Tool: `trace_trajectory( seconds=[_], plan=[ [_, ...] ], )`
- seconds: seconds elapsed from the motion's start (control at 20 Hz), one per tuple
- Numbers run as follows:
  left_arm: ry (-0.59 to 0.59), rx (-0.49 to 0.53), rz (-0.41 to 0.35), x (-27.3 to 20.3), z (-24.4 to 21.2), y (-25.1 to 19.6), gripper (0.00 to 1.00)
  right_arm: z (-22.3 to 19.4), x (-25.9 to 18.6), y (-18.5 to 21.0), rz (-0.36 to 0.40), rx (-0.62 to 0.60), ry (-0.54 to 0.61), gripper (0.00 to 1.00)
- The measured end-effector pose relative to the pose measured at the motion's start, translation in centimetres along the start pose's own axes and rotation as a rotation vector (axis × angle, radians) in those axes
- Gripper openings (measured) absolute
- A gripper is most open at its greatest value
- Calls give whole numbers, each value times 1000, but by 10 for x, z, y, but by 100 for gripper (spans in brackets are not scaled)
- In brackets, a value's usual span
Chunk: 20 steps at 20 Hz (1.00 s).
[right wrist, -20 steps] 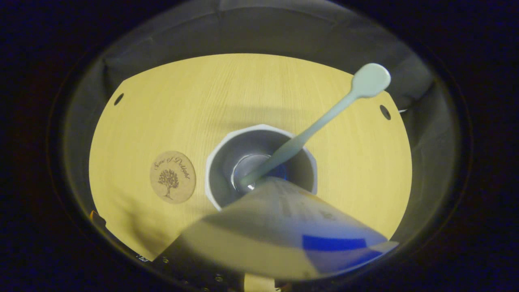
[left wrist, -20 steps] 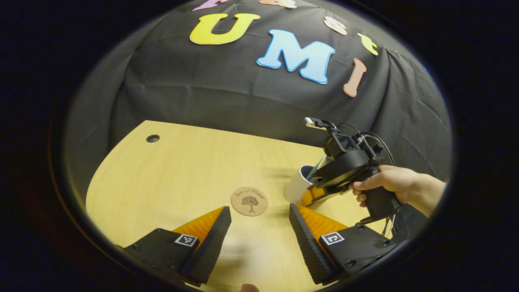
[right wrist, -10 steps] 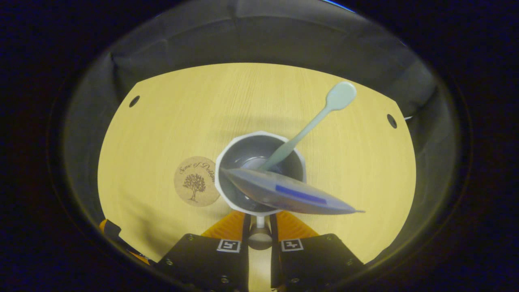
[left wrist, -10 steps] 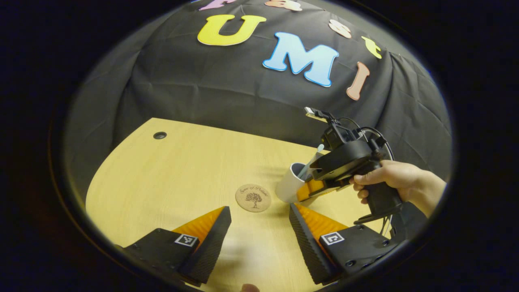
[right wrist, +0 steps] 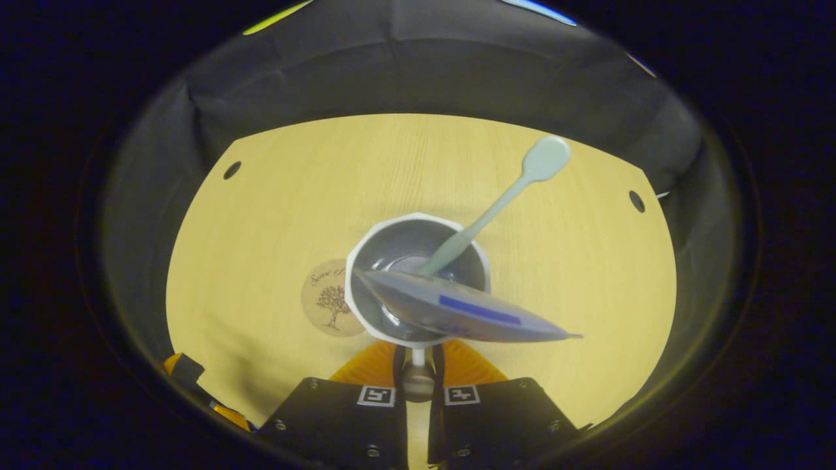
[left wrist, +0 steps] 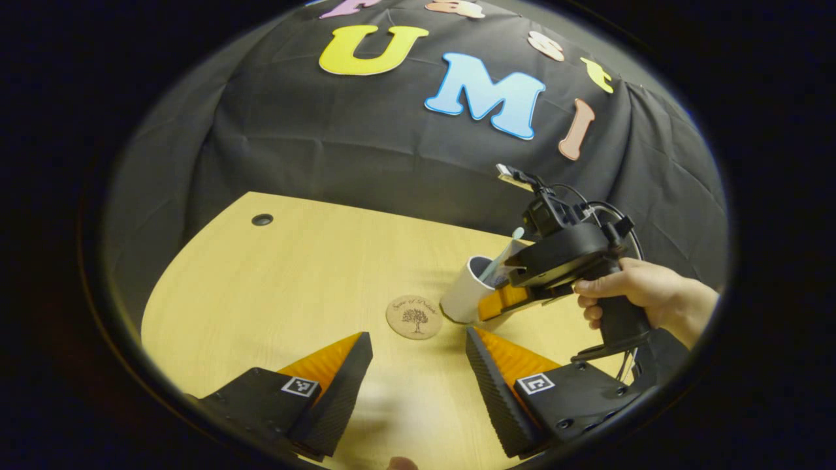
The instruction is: Put the toothbrush and toothpaste on the desktop into the cup, then pick up the cup and place it on the coaster on the desktop.
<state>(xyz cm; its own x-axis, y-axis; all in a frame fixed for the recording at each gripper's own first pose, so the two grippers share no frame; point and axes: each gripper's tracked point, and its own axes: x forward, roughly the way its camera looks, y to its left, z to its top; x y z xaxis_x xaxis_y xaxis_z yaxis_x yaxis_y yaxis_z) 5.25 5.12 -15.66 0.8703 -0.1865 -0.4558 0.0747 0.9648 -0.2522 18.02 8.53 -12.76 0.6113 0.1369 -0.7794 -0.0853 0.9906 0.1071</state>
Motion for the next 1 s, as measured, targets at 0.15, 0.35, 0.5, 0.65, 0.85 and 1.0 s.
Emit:
trace_trajectory(
  seconds=[0.15,0.35,0.5,0.65,0.85,1.0],
  plan=[
    [1,-7,10,-3,0,6,94,-1,-2,19,23,-14,-3,12],
    [-1,-19,26,-8,-2,14,94,-2,-3,43,59,-39,8,12],
    [-5,-31,40,-14,-5,23,94,-1,6,51,68,-60,15,12],
    [1,-48,48,-18,-9,30,94,2,13,63,63,-79,26,12],
    [19,-57,56,-22,-14,35,95,5,17,69,42,-91,37,12],
    [21,-73,58,-22,-15,37,95,6,22,79,27,-115,54,13]
  ],
)
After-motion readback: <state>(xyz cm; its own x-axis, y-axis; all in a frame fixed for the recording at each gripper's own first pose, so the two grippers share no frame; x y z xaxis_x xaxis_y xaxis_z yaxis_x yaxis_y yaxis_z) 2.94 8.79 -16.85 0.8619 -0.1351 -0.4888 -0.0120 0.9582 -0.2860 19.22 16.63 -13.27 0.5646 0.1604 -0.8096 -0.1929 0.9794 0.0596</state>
